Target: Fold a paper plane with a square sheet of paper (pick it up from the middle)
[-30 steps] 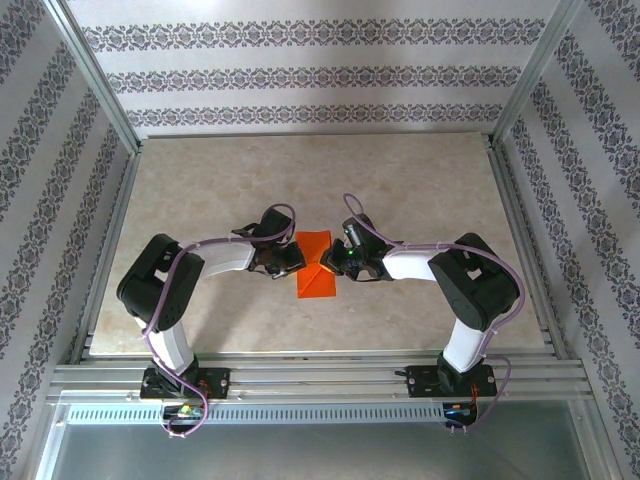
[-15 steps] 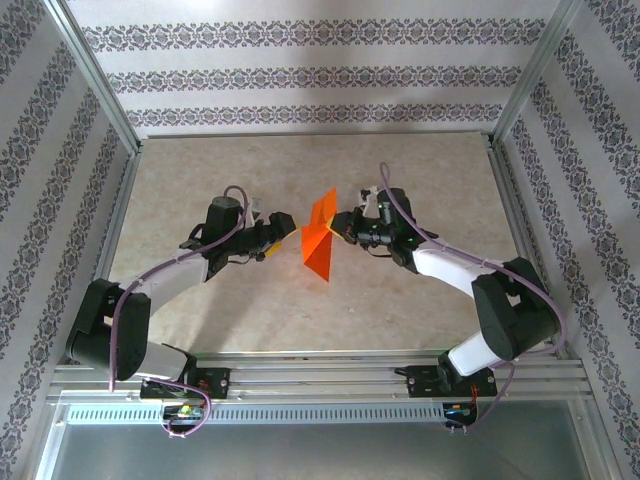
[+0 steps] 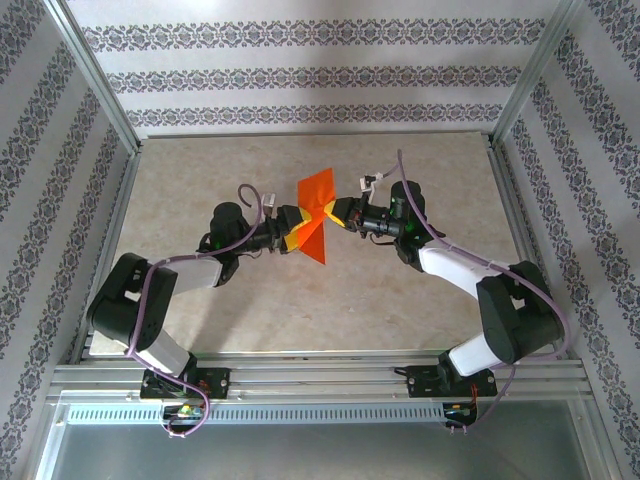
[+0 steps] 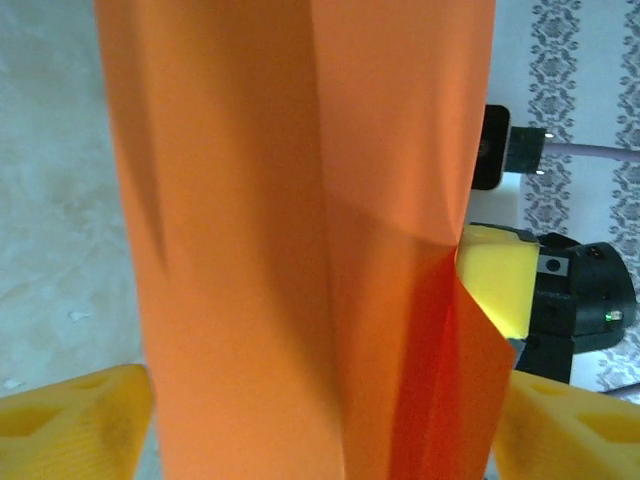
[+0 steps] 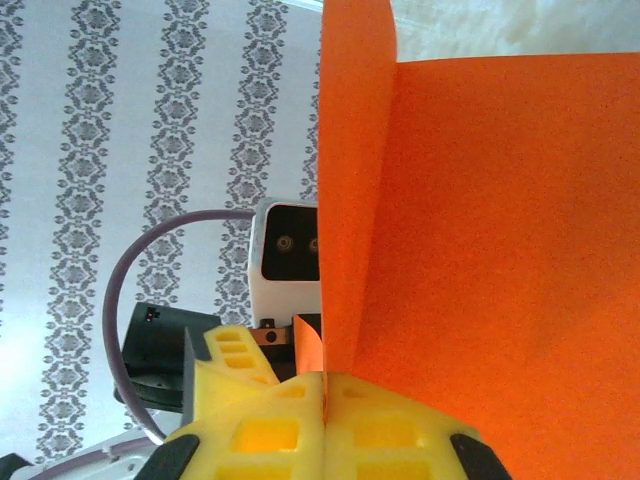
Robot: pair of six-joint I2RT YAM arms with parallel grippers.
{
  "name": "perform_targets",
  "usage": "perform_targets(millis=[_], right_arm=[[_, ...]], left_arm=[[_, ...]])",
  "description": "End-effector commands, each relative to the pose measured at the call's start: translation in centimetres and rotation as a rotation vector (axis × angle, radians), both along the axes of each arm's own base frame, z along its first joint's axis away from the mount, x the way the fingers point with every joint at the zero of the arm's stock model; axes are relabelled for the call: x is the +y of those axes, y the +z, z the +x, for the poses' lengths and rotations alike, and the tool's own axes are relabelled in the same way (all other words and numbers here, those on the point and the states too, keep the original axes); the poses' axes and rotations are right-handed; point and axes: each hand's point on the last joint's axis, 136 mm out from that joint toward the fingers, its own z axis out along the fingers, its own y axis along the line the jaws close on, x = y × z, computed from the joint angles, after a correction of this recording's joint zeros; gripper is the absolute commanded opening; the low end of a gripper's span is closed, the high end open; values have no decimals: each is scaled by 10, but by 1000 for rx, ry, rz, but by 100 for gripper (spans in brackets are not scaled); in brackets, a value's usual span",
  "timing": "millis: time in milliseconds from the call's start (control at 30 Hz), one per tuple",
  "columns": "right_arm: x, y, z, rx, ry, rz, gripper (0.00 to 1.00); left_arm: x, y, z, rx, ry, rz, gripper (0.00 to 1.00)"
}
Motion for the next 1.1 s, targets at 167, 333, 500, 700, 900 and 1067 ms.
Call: perform_targets(millis=[167,333,500,700,900,1067], right_arm=[[-4,-10,2,18,5,26,3],[-5,-20,2,42,4,17,3],[-5,-26,2,53,6,9,3],[-6,-33,2,67,6,-1,4],[-10,-37,3,68,-9,-20,15],[-36,-48,8,71,-89,-94,35]], left_arm=[[-4,24,-7,-86,-34,-73,55],[-2,21,-6,-82,-30,-51,44],[-2,20,-5,-77,-26,-45,37],[0,15,-4,-64,-20,-31,22],[2,6,-2,-39,-9,9,17],[12,-13,-1,3,14,94,13]])
